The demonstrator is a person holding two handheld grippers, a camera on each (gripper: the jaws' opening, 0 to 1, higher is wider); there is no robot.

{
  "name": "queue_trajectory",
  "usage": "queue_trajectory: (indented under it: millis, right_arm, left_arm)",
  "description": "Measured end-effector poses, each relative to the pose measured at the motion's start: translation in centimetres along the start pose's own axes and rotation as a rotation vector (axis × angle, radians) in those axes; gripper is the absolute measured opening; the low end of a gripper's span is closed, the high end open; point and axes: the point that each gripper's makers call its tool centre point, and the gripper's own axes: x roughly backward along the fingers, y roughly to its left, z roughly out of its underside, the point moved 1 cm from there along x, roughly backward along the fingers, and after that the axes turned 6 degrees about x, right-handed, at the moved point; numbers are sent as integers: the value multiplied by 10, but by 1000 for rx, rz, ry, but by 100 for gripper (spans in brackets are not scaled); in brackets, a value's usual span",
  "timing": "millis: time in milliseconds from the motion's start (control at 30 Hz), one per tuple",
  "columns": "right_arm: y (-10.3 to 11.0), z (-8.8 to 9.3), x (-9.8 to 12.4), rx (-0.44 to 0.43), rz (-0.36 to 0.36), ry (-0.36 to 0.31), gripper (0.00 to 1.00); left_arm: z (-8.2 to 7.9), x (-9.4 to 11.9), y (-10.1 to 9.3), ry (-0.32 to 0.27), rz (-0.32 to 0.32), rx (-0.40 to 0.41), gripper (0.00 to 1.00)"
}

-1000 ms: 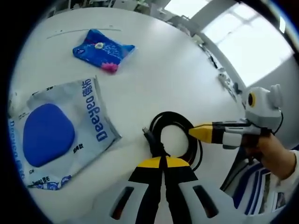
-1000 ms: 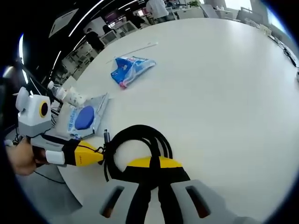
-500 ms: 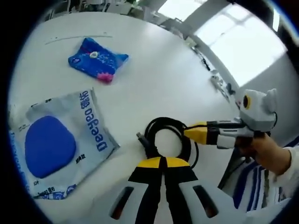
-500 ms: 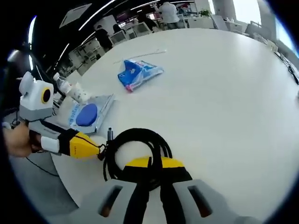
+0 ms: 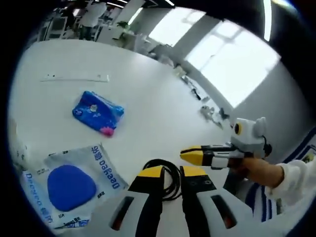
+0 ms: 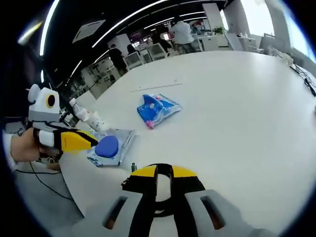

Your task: Arrange the tabletop items into an orderly group along one side of the table until the central work area is clear of visible clutter.

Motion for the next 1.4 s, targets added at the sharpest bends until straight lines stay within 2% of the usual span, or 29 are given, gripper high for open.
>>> queue_trajectory:
  millis: [100, 167, 200, 267, 400, 433, 500, 567, 633, 700, 733, 767, 800, 867, 967, 1067, 1133, 1167, 1200, 1267, 1300, 1333, 1400]
  right_arm:
    - [7, -10, 8, 7, -11, -25, 6]
    - [7, -14, 10, 5, -18, -38, 7]
    - [7, -15, 11, 5, -20, -43, 7]
    - [9, -18, 16, 6, -20, -54, 7]
    - [9, -17, 16, 8, -16, -65, 7]
    - [9, -18, 17, 3, -15, -69, 7]
    - [10, -20, 17, -11, -16, -76, 7]
    - [12, -21, 18, -18, -17, -81, 7]
    - [14, -23, 18, -20, -22, -87, 7]
    - [15, -27, 18, -20, -27, -98, 7]
    - [15, -29, 18, -23, -28, -101, 7]
    - [15, -31, 19, -25, -31, -106, 7]
    - [15, -33, 19, -27, -31, -109, 7]
    - [13, -37, 20, -32, -30, -120, 7]
    - [9, -41, 22, -42, -27, -134, 6]
    - [4, -41, 23, -58, -23, -140, 6]
    - [2, -41, 24, -64, -24, -143, 6]
    - [1, -40, 26, -63, -24, -144, 6]
    - [0, -39, 27, -62, -22, -144, 6]
    - [-4, -38, 27, -62, -22, -140, 6]
    - [-5, -36, 30, -66, -22, -140, 6]
    - [-5, -36, 31, -66, -23, -141, 6]
    - [-9, -34, 34, -67, -23, -144, 6]
  left_arm:
    - [-12, 28, -9, -39, 71, -37, 11]
    - [-23, 53, -13, -85, 122, -17, 12]
    - [-33, 68, -12, -132, 158, 6, 12]
    - [-44, 96, -8, -184, 191, 17, 11]
    - [-62, 138, 6, -312, 154, -36, 10]
    - [-67, 150, 8, -381, 143, -20, 8]
    - [-65, 160, 7, -447, 159, 29, 5]
    - [-57, 160, 7, -498, 131, 48, 2]
    - [-39, 152, -4, -493, 137, 56, 0]
    - [-26, 141, -17, -521, 133, 87, 0]
    - [-18, 131, -33, -509, 175, 120, 0]
    - [-15, 127, -38, -499, 186, 133, 0]
    - [-7, 117, -52, -482, 200, 140, 0]
    - [-4, 103, -74, -502, 226, 138, 0]
    - [-3, 78, -103, -532, 284, 223, 0]
    - [7, 49, -135, -522, 343, 284, 0]
    - [14, 31, -160, -494, 397, 314, 0]
    - [15, 26, -168, -496, 413, 307, 0]
    - [19, 20, -180, -474, 442, 312, 0]
    - [21, 16, -185, -468, 450, 301, 0]
    - [23, 17, -186, -442, 459, 260, 0]
    - [23, 19, -179, -433, 437, 212, 0]
    - [15, 26, -162, -445, 393, 180, 0]
